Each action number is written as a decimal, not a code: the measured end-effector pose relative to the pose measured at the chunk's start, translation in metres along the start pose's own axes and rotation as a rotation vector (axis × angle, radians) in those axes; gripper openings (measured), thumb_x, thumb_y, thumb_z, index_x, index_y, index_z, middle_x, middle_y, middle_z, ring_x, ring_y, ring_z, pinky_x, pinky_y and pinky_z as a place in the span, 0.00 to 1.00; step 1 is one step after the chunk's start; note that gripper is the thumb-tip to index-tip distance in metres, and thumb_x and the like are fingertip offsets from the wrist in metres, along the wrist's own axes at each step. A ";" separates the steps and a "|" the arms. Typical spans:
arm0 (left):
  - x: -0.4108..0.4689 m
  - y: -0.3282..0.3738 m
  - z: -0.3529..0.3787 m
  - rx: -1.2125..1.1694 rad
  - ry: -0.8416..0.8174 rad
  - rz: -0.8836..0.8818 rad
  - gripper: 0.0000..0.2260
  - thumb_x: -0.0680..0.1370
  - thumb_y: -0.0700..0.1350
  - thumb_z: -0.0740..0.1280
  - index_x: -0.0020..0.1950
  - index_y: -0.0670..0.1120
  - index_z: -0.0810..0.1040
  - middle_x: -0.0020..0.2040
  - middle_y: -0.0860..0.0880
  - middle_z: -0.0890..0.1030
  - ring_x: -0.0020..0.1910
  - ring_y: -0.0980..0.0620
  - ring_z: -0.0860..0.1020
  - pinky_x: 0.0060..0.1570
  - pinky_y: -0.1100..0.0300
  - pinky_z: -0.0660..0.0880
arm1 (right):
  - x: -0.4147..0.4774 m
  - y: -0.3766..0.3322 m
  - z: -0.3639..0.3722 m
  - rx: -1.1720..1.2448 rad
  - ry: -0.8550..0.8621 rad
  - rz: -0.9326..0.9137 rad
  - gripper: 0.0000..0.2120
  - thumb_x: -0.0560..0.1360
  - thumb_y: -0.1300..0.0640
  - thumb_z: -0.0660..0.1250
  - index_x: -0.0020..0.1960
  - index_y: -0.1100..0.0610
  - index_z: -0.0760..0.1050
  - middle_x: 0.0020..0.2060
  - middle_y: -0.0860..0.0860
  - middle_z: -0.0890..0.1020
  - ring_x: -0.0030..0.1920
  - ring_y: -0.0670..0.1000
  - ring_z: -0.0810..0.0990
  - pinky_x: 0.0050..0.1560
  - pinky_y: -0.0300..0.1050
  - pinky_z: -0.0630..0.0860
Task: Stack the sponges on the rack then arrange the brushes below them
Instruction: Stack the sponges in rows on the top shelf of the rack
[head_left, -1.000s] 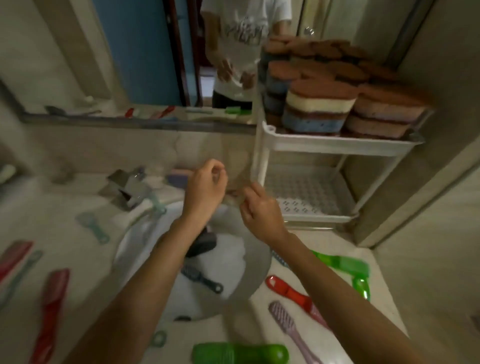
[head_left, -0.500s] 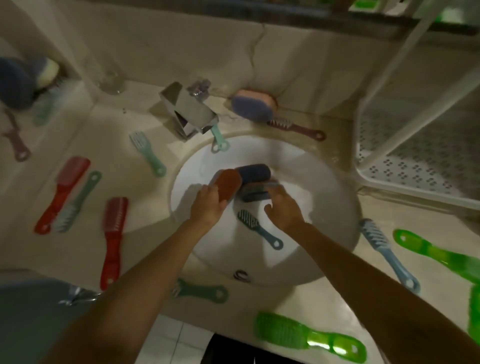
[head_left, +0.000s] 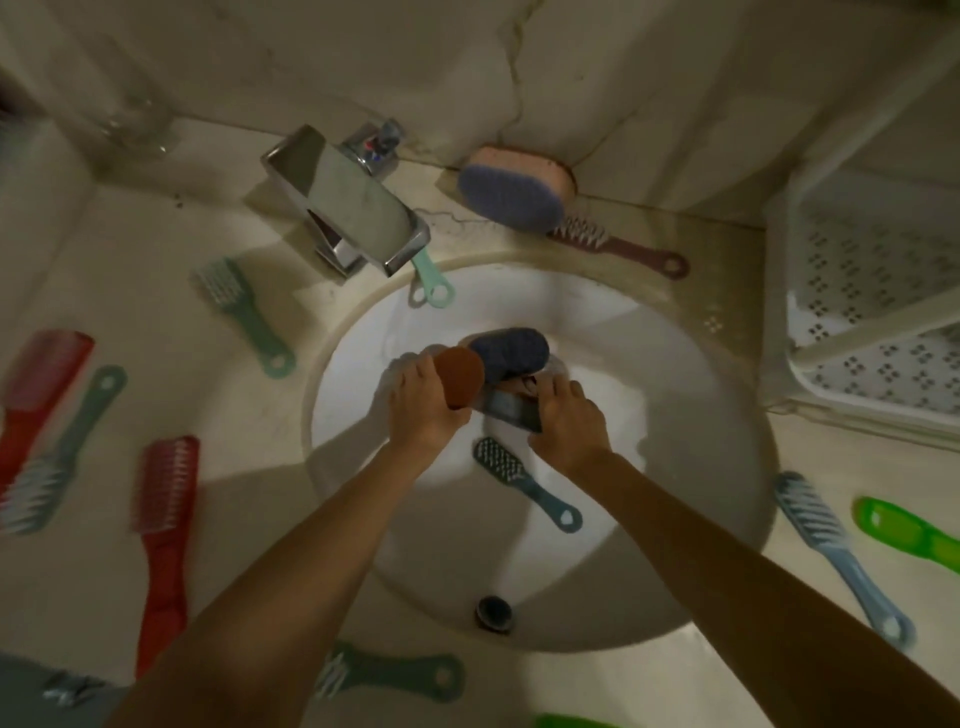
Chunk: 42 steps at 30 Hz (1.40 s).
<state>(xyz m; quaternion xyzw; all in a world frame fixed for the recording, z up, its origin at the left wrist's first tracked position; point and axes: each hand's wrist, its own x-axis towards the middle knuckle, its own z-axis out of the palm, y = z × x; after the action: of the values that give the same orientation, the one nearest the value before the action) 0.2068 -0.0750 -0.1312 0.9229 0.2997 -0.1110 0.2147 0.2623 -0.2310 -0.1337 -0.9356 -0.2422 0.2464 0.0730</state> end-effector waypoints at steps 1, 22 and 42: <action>-0.001 0.003 -0.001 -0.038 -0.018 -0.028 0.38 0.68 0.51 0.74 0.71 0.39 0.60 0.69 0.40 0.65 0.68 0.41 0.66 0.64 0.53 0.65 | -0.004 0.001 -0.001 0.018 -0.005 0.017 0.30 0.72 0.56 0.67 0.70 0.59 0.57 0.66 0.58 0.67 0.63 0.57 0.68 0.58 0.48 0.70; -0.105 0.134 -0.181 -1.269 0.183 0.064 0.19 0.73 0.43 0.70 0.59 0.44 0.66 0.51 0.49 0.76 0.52 0.48 0.77 0.53 0.55 0.75 | -0.119 -0.031 -0.201 0.974 0.423 0.049 0.22 0.69 0.56 0.73 0.49 0.58 0.60 0.40 0.48 0.70 0.37 0.45 0.73 0.33 0.38 0.75; -0.148 0.282 -0.361 -1.460 0.220 0.407 0.23 0.78 0.51 0.63 0.68 0.43 0.61 0.60 0.46 0.72 0.55 0.50 0.72 0.50 0.58 0.64 | -0.209 -0.031 -0.424 1.011 0.874 -0.285 0.21 0.70 0.53 0.72 0.55 0.55 0.64 0.46 0.48 0.77 0.44 0.46 0.78 0.42 0.39 0.76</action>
<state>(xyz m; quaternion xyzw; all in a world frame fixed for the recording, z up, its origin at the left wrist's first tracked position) 0.2858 -0.1882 0.3304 0.5897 0.1407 0.2495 0.7551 0.3009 -0.3134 0.3306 -0.7590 -0.1665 -0.0832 0.6239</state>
